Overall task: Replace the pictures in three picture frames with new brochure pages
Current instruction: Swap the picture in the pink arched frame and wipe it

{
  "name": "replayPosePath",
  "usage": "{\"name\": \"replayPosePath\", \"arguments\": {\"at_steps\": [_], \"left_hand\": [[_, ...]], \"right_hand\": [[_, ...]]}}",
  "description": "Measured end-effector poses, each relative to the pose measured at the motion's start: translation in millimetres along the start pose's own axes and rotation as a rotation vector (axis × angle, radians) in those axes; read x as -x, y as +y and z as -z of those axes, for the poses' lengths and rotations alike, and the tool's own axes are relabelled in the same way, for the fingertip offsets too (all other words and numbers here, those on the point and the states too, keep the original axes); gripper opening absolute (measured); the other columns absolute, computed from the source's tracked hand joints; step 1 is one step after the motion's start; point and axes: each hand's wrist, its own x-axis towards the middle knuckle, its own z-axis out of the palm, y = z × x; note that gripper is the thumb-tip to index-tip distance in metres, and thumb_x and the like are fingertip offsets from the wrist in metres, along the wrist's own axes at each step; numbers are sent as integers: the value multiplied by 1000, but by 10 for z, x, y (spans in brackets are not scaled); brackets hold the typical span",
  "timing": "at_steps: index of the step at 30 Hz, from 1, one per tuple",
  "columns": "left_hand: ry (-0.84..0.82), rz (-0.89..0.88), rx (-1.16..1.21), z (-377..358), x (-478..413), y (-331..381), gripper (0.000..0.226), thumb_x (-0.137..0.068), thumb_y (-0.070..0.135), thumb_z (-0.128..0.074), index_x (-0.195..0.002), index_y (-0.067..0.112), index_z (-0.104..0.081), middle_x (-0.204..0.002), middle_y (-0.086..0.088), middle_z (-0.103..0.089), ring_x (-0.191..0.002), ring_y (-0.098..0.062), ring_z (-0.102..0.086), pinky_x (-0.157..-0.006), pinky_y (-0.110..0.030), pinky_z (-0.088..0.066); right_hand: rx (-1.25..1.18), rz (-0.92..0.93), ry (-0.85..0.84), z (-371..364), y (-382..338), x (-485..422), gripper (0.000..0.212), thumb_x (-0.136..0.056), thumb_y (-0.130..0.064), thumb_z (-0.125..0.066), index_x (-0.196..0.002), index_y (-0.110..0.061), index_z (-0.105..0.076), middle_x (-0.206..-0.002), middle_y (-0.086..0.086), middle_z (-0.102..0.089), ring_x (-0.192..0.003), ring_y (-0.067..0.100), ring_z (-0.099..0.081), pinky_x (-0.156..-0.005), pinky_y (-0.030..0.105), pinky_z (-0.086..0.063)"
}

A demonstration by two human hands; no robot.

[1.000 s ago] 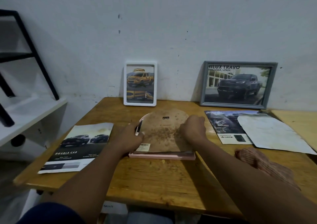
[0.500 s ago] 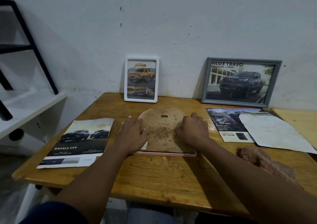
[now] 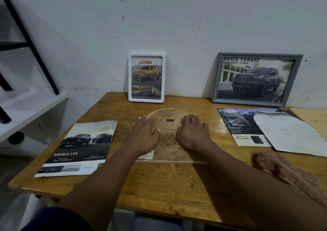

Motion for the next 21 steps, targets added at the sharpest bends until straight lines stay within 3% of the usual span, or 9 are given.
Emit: {"name": "replayPosePath", "arguments": {"at_steps": [6, 9, 13, 17, 21], "left_hand": [[-14, -35, -224, 4, -40, 45, 67, -104, 55, -25, -159, 17, -18, -170, -11, -3, -156, -28, 6, -123, -48, 5], [-38, -104, -321, 2, -58, 49, 67, -104, 54, -17, -162, 22, -5, -170, -5, 9, -155, -25, 16, -123, -49, 9], [-95, -122, -301, 42, -111, 74, 64, -105, 52, -23, -161, 21, -16, -170, -4, -9, -156, -24, 0, -125, -47, 0], [-31, -96, -270, 112, -242, 188, 60, -103, 51, -30, -154, 19, -32, -158, -9, -32, -144, -27, -29, -119, -48, -26], [-41, -118, -283, 13, -267, 143, 62, -104, 51, -22, -161, 25, -15, -168, -1, -15, -153, -25, -12, -121, -49, -15]], "right_hand": [[105, 114, -61, 54, 29, -55, 58, -102, -44, -22, -153, -16, -24, -165, 6, -13, -154, 26, 4, -119, 62, 1], [100, 176, -70, 95, 37, -77, 51, -100, -42, -26, -145, -19, -34, -160, 7, -26, -152, 24, -13, -119, 59, -9], [131, 188, -36, 170, 30, -151, 53, -96, -46, -33, -139, -17, -42, -145, 8, -44, -132, 24, -40, -107, 47, -36], [121, 193, -38, 219, 47, -296, 54, -95, -48, -35, -141, -20, -41, -141, 7, -45, -124, 23, -42, -99, 45, -40], [125, 226, -9, 97, 94, -301, 49, -97, -46, -28, -139, -24, -40, -147, 1, -43, -128, 21, -36, -97, 44, -34]]}}
